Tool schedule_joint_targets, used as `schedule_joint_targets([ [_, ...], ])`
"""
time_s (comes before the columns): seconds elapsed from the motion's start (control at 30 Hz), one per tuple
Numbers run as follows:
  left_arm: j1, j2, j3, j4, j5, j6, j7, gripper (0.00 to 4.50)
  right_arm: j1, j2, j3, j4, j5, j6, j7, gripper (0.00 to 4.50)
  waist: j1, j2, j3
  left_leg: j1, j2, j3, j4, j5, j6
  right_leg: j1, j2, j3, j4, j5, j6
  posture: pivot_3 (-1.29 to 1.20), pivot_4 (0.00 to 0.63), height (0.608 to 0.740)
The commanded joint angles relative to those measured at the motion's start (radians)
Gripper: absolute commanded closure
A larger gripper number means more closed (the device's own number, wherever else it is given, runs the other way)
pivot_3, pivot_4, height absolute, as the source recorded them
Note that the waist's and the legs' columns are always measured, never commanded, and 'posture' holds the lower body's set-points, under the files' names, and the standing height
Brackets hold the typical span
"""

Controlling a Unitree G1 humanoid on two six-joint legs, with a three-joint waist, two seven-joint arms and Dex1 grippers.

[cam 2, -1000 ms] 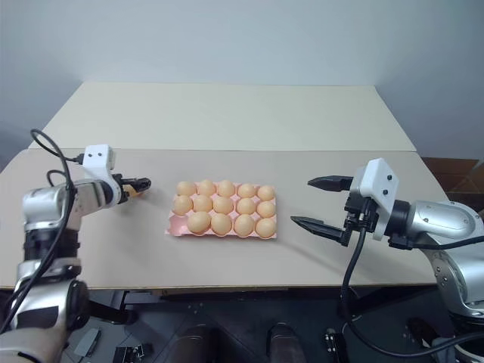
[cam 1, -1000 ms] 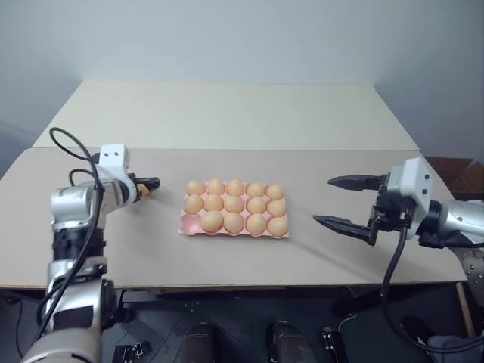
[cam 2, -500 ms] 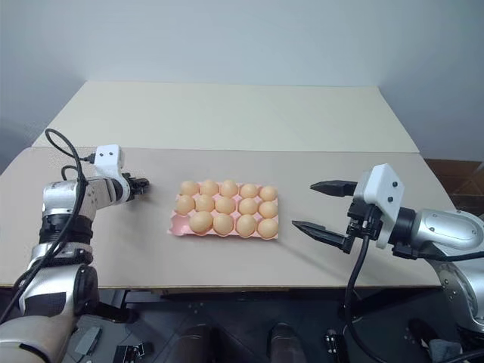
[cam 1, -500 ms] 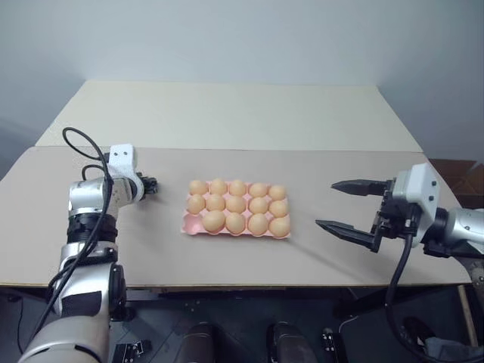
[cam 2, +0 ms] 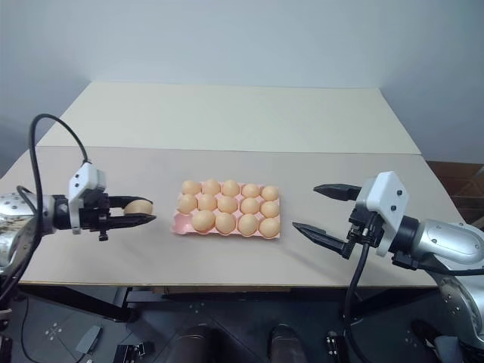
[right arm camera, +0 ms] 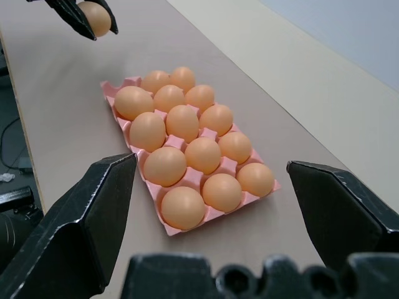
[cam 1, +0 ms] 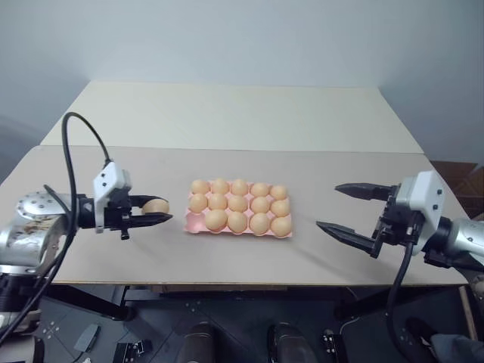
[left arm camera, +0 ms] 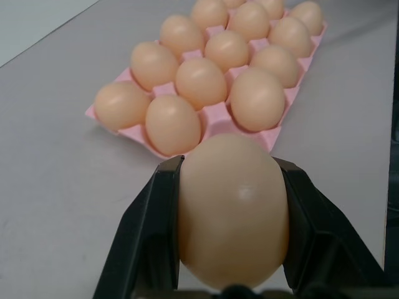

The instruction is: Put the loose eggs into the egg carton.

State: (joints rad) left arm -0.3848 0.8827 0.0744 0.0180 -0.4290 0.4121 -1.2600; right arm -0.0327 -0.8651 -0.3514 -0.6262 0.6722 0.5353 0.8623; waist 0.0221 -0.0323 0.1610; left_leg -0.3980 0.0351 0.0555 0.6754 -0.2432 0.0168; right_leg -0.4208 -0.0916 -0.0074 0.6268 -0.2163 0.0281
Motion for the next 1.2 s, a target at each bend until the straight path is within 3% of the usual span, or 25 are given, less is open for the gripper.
schedule_joint_targets([
  [0.03,-0.05,-0.04,-0.058,-0.002,0.047,-0.034,0.028,2.8,0.003,0.005,-0.033,-0.04,0.02,-0.012,-0.015,0.0,-0.002,0.0,0.0,-0.001,0.0,0.0,0.001,0.0,0.0,0.0,0.0,0.0,0.0,0.0,0.001,0.0,0.15,0.74],
  [0.2,-0.097,-0.083,-0.112,0.032,0.081,-0.023,0.037,2.8,0.002,0.006,-0.026,-0.035,0.012,-0.014,-0.019,0.0,-0.013,0.0,0.0,-0.001,0.0,0.0,0.001,-0.001,0.001,0.0,0.0,0.001,-0.001,0.001,0.002,0.0,0.15,0.74],
  [0.33,-0.107,-0.068,-0.128,0.035,0.1,-0.001,0.032,1.54,-0.002,0.005,-0.023,-0.035,0.014,-0.012,-0.025,0.0,-0.015,0.0,0.0,-0.001,0.0,0.0,0.001,-0.001,0.002,0.0,0.001,0.001,-0.001,0.001,0.002,0.0,0.15,0.74],
  [0.5,-0.088,-0.027,-0.012,-0.007,0.015,0.048,0.029,0.01,-0.001,0.005,-0.023,-0.032,0.015,-0.014,-0.023,0.0,-0.014,0.0,0.0,-0.001,0.0,0.0,0.001,-0.001,0.002,-0.001,0.001,0.001,-0.001,0.001,0.002,0.0,0.15,0.74],
  [0.7,0.01,0.049,0.183,-0.039,-0.058,0.075,0.048,0.01,-0.025,-0.005,-0.012,0.017,0.006,-0.031,0.012,0.0,-0.019,0.0,0.0,-0.001,0.001,0.0,0.001,-0.001,0.002,-0.001,0.001,0.001,-0.001,0.001,0.002,0.0,0.15,0.74],
  [0.87,0.215,0.143,0.396,-0.061,-0.053,0.048,0.029,0.01,-0.06,-0.017,0.009,0.082,-0.006,-0.046,0.064,0.0,-0.027,0.0,0.0,0.0,0.002,0.0,0.0,-0.001,0.002,-0.001,0.001,0.001,-0.001,0.001,0.002,0.0,0.15,0.74],
  [1.07,0.461,0.108,0.613,-0.144,-0.095,0.016,-0.007,0.01,-0.097,-0.024,0.051,0.165,-0.047,-0.048,0.09,0.0,-0.023,0.0,0.0,0.0,0.002,0.001,0.0,-0.001,0.002,-0.001,0.0,0.0,-0.002,0.0,0.0,0.0,0.15,0.74],
  [1.2,0.492,0.051,0.611,-0.218,-0.136,0.039,0.056,0.01,-0.123,-0.014,0.054,0.146,-0.03,-0.026,0.069,0.0,-0.008,0.0,0.0,0.0,0.002,0.0,0.0,-0.001,0.002,-0.001,-0.001,-0.001,-0.001,0.0,0.0,0.0,0.15,0.74],
])
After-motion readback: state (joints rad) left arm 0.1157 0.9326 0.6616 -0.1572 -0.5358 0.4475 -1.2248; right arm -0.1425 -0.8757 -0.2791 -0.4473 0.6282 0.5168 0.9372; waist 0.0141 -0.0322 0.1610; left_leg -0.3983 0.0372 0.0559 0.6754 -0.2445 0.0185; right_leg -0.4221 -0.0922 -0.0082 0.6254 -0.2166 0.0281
